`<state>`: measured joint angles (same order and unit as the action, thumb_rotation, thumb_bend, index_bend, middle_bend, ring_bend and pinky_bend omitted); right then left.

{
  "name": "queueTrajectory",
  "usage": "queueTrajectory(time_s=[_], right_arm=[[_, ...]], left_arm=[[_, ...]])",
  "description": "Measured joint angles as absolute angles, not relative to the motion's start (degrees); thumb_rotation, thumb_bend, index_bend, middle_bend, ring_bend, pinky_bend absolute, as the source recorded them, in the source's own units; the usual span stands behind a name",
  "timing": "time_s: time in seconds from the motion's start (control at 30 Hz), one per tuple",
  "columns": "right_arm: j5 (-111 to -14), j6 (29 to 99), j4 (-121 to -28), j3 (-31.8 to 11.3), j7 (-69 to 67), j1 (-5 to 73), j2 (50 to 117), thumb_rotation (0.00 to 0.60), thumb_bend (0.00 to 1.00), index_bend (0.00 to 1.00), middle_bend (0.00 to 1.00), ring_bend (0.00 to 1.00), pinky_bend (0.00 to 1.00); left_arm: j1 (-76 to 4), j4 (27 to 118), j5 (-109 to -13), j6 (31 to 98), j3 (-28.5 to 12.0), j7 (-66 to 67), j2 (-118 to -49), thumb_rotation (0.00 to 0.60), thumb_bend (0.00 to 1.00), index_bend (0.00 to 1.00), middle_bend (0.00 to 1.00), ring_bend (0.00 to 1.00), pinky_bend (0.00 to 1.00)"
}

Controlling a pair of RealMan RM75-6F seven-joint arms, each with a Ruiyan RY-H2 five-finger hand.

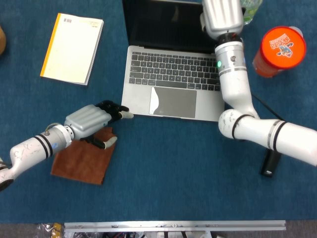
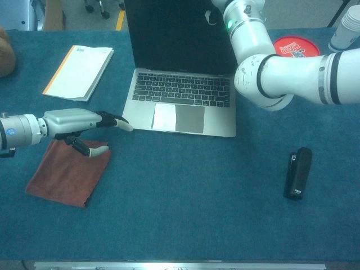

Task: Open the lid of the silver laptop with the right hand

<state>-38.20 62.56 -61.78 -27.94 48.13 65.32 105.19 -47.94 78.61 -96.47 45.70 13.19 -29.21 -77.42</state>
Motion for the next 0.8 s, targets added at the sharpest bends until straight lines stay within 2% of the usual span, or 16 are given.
queueTrajectory(time_s=[0.23,0.3,0.37,0.53,0.8], right_arm=[[-39.8,65.5,-75.1,-27.3,47.8,62.8,100.3,0.6,0.31,0.05,0.14,0.0,0.06],[-40.1,66.4,-79.1,-26.9,47.8,61.7,98.6,0.6,0.31,0.05,0.14,0.0,0.06],[-40.6,67.6,-84.1,-26.2,47.8,60.3,96.3,0.6,0.31,0.05,0.14,0.0,0.06],[-41.9,70.8,-96.1,-23.5,47.9,55.7,89.7,0.6,0.32,0.05,0.14,0.0,0.06],[-47.8,77.1,-108.8,-15.8,44.1,45.0,78.9,0.6,0.32,0.05,0.14,0.0,0.06]], left_arm=[[-46.2,79.9,-94.7,48.4,12.3,-26.9,-74.7,0.373,0.47,0.08,0.03,0.0,0.0],[-45.0,80.4,-93.6,49.8,11.8,-25.6,-73.7,0.416,0.47,0.08,0.04,0.0,0.0],[-43.8,80.9,-92.5,51.2,11.4,-24.5,-72.6,0.494,0.47,0.09,0.04,0.0,0.0],[-39.8,83.1,-88.9,55.9,9.9,-20.7,-69.4,0.591,0.47,0.09,0.06,0.0,0.0],[-33.0,86.3,-83.4,63.0,8.0,-11.8,-65.9,0.6,0.47,0.1,0.07,0.0,0.0]])
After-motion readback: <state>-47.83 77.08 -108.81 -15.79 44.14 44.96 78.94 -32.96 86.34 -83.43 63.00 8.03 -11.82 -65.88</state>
